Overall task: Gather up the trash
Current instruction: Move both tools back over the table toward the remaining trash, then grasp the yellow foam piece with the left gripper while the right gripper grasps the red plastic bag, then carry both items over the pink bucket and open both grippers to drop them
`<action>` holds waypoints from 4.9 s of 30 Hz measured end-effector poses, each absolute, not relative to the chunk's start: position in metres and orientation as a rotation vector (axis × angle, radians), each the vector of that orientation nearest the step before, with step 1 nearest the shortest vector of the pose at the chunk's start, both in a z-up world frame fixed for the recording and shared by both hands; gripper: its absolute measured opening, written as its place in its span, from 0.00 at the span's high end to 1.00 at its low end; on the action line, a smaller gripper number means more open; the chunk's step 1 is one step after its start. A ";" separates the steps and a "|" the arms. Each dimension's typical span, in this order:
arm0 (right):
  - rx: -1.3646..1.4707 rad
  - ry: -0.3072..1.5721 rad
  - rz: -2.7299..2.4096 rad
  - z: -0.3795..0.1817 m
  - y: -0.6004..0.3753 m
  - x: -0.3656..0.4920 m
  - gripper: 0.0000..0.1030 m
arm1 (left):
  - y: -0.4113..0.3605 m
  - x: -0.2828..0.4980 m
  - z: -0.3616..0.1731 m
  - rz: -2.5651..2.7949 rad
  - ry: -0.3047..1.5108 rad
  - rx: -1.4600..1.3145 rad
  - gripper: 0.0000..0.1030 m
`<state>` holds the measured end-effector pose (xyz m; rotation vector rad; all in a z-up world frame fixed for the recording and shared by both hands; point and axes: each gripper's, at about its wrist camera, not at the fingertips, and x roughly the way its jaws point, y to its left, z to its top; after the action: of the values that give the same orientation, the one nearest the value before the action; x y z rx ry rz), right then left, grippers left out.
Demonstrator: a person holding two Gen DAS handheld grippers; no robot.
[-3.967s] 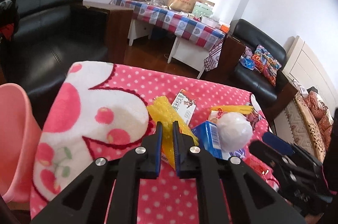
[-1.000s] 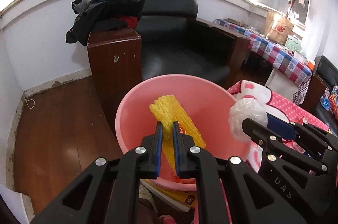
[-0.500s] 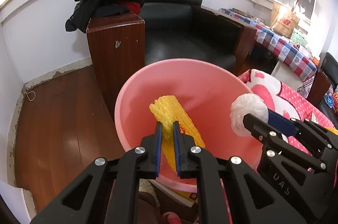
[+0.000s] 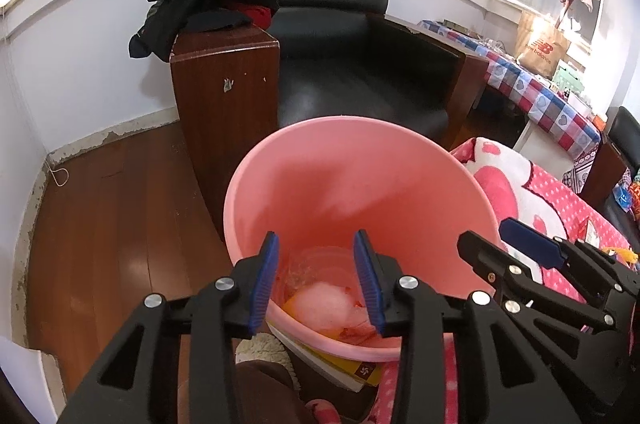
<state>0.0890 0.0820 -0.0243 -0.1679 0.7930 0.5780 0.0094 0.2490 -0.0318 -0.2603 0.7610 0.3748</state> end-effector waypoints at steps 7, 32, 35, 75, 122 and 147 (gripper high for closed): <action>-0.145 0.758 0.545 -0.010 0.056 0.075 0.57 | 0.239 -0.001 -0.016 0.344 0.718 -0.280 0.62; -0.047 0.718 0.279 0.008 -0.111 0.008 0.57 | 0.094 -0.016 0.016 0.032 0.637 -0.179 0.53; -0.011 0.718 0.240 0.007 -0.135 0.005 0.57 | 0.079 -0.014 0.016 -0.011 0.637 -0.168 0.53; 0.159 0.773 0.023 -0.041 -0.288 -0.005 0.57 | -0.084 0.051 -0.036 -0.311 0.756 -0.052 0.59; 0.279 0.784 0.005 -0.056 -0.328 0.003 0.85 | -0.208 0.146 -0.022 -0.492 0.753 0.348 0.56; 0.272 0.775 -0.006 -0.050 -0.320 -0.001 0.85 | -0.127 0.098 0.010 -0.461 0.714 0.063 0.92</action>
<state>-0.0005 -0.3197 -0.0502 0.2724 0.7746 -0.0061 0.0979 -0.1266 0.0105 0.0629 0.7144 -0.4606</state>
